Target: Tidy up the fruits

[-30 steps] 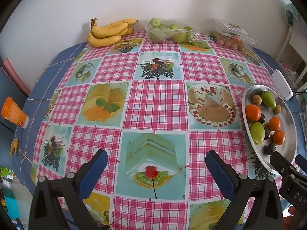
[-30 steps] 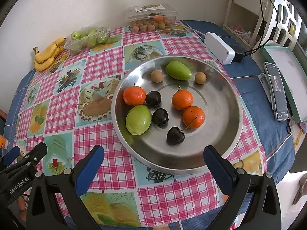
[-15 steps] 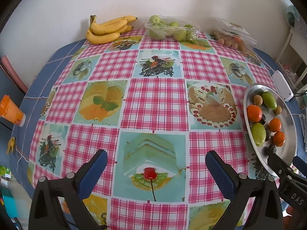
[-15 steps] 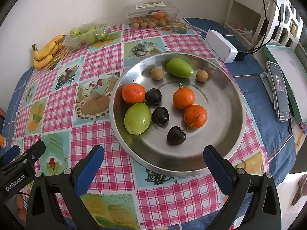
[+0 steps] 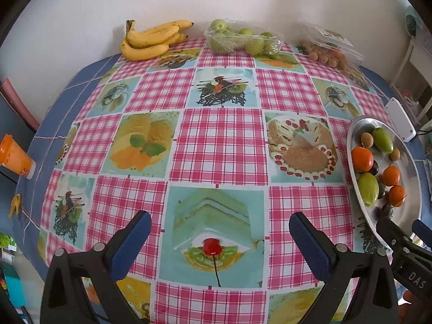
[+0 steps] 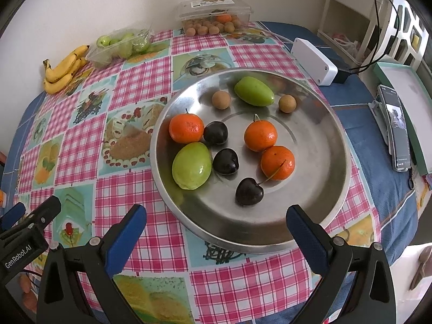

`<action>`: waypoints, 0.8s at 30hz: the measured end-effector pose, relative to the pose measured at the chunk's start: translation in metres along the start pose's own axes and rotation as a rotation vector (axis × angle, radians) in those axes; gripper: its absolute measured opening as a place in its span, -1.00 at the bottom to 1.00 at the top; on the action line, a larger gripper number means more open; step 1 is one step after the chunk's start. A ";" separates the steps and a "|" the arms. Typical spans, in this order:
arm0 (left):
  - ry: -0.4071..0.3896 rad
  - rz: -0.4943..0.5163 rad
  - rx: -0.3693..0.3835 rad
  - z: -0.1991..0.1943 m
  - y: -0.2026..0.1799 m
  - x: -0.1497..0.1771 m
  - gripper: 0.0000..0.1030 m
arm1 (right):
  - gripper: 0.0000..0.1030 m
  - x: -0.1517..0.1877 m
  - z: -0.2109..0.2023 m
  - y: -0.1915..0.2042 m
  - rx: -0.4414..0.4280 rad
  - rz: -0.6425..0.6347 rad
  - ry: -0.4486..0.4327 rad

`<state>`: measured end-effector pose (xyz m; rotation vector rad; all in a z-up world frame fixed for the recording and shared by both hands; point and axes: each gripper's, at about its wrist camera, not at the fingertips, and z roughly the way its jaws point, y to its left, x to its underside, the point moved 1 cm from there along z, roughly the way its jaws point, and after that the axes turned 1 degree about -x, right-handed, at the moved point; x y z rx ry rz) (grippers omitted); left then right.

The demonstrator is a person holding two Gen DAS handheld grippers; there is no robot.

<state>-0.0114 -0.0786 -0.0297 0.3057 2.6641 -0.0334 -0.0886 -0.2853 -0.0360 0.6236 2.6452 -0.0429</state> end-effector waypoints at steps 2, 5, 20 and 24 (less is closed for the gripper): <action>0.002 0.001 -0.002 0.001 0.000 0.000 1.00 | 0.99 0.000 0.001 0.000 0.000 0.001 0.002; 0.003 0.000 -0.002 0.002 0.000 0.000 1.00 | 0.99 0.000 0.003 -0.001 0.000 0.003 0.004; -0.001 0.013 -0.018 0.005 -0.001 0.000 1.00 | 0.99 0.000 0.004 0.001 0.003 0.001 0.005; -0.001 0.014 -0.018 0.006 0.000 0.000 1.00 | 0.99 0.000 0.004 0.002 0.003 -0.002 0.006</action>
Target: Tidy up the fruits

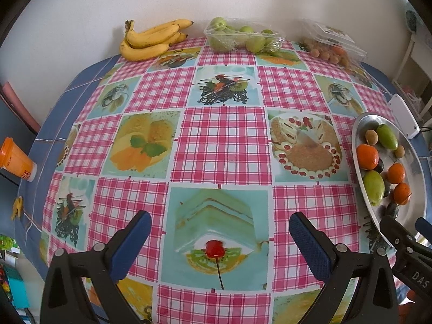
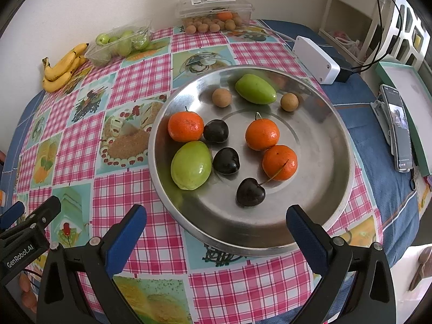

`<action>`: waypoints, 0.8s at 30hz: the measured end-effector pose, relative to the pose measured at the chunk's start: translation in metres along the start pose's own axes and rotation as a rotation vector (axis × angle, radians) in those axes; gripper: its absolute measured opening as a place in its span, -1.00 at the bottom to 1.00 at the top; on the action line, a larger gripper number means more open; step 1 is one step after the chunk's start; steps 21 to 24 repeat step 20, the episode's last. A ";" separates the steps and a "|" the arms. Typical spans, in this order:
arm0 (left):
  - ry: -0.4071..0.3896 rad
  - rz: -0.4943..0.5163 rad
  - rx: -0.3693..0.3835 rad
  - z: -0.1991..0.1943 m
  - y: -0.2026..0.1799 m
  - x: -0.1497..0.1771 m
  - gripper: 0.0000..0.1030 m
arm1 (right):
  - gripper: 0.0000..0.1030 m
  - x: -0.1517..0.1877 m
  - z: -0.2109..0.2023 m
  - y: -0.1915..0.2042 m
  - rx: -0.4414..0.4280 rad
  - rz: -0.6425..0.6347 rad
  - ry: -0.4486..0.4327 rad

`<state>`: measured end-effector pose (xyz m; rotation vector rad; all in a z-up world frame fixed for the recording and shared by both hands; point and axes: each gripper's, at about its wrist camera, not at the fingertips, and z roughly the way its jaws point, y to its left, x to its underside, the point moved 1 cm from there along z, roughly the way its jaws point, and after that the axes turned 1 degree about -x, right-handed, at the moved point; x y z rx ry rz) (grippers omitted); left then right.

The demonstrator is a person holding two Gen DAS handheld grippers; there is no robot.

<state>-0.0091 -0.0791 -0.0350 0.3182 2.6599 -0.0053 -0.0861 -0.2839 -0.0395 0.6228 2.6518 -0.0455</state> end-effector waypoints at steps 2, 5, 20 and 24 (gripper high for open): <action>0.000 -0.001 0.000 0.000 0.000 0.000 1.00 | 0.99 0.000 0.000 0.000 0.000 -0.001 0.000; 0.000 -0.004 0.000 0.001 0.001 0.000 1.00 | 0.99 0.000 0.000 0.000 0.000 0.000 0.000; -0.021 0.013 -0.013 -0.002 -0.001 -0.001 0.98 | 0.99 0.000 0.001 0.001 0.002 -0.007 0.005; -0.021 0.013 -0.013 -0.002 -0.001 -0.001 0.98 | 0.99 0.000 0.001 0.001 0.002 -0.007 0.005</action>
